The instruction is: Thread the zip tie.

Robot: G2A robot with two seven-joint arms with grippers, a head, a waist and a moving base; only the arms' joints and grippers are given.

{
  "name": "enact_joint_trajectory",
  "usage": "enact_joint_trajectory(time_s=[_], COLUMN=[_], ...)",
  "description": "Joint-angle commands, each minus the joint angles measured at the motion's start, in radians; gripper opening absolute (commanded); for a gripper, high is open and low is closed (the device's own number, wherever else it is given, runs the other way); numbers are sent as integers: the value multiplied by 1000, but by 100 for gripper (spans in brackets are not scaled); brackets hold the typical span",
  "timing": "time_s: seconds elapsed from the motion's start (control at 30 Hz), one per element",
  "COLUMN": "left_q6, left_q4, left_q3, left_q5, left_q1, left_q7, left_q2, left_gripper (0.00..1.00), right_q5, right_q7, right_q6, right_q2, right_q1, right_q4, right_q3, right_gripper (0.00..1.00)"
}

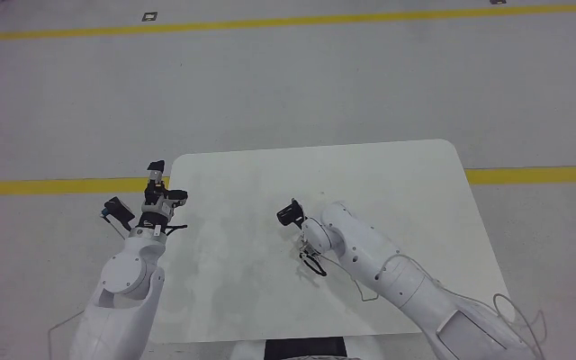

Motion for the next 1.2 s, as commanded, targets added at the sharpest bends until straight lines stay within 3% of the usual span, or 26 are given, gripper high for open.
enact_joint_trajectory(time_s=[0.0, 0.8, 0.9, 1.17], left_q6=[0, 0, 0, 0], left_q4=[0, 0, 0, 0], left_q3=[0, 0, 0, 0], left_q5=[0, 0, 0, 0], left_q1=[0, 0, 0, 0], left_q7=[0, 0, 0, 0], left_q2=[0, 0, 0, 0], left_gripper=[100, 100, 100, 100], right_q5=[-2, -15, -15, -21], right_q7=[0, 0, 0, 0], right_q6=[0, 10, 10, 12], right_q2=[-1, -8, -9, -6], right_q1=[-2, -10, -5, 4], right_q4=[-2, 17, 21, 6], right_q3=[-1, -18, -20, -12], right_gripper=[5, 8, 0, 0])
